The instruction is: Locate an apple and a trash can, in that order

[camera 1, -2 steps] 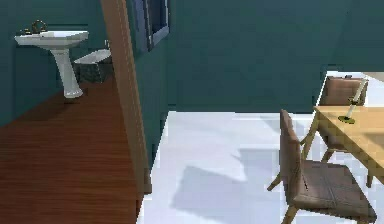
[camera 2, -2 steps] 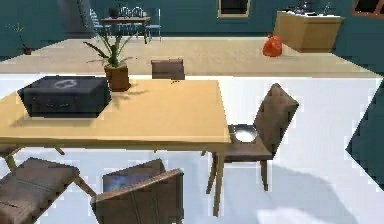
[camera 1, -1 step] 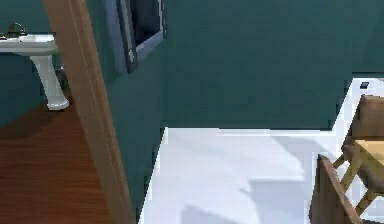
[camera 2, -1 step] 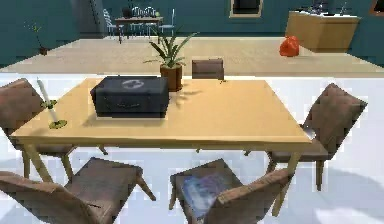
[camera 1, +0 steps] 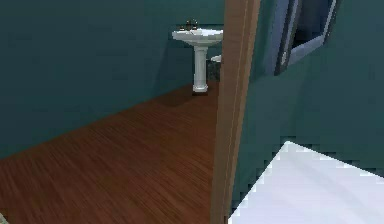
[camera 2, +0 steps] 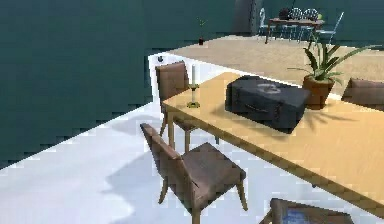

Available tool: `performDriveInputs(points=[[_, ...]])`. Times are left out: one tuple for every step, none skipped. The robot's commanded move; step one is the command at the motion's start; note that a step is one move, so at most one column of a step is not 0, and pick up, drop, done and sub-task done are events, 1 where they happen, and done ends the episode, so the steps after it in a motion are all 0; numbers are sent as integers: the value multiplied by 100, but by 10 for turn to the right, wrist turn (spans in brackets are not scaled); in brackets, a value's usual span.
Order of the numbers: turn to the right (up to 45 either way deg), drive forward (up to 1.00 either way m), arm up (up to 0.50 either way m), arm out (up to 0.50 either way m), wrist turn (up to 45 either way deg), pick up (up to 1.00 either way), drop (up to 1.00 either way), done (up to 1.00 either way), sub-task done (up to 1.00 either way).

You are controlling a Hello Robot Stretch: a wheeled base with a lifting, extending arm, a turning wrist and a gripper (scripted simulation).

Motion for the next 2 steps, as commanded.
performDriveInputs(points=[[0,45,0,0,0,0,0,0,0],[-30,0,0,0,0,0,0,0,0]])
